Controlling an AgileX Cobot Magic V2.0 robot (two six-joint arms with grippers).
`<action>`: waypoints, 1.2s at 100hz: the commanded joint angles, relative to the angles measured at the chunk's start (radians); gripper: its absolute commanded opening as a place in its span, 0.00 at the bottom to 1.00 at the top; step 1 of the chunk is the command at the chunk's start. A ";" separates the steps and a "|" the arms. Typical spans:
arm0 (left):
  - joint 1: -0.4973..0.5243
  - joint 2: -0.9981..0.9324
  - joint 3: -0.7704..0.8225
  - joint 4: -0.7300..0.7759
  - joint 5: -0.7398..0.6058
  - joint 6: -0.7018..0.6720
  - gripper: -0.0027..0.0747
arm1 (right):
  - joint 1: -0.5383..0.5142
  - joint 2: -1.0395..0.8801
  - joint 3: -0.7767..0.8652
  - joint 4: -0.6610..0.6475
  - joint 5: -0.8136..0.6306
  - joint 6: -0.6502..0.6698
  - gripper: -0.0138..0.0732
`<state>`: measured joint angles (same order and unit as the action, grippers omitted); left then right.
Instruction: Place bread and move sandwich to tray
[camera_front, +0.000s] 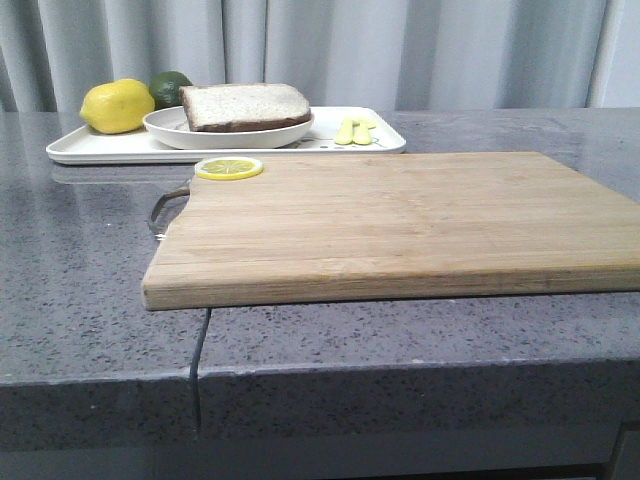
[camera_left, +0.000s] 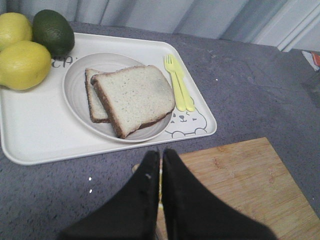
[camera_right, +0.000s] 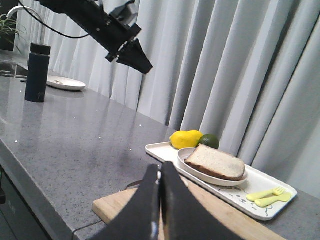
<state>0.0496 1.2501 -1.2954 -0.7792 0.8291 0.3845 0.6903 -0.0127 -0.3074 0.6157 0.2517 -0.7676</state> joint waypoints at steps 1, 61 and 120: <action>-0.004 -0.136 0.097 -0.040 -0.102 0.023 0.01 | -0.004 -0.011 -0.020 0.014 -0.035 -0.008 0.09; -0.004 -0.995 0.817 -0.047 -0.118 0.056 0.01 | -0.004 -0.011 -0.019 0.007 -0.036 -0.009 0.09; -0.004 -1.205 0.910 -0.016 -0.070 0.056 0.01 | -0.004 -0.011 -0.019 0.007 -0.035 -0.009 0.09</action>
<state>0.0496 0.0319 -0.3618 -0.7806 0.8209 0.4390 0.6903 -0.0127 -0.3011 0.6157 0.2768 -0.7691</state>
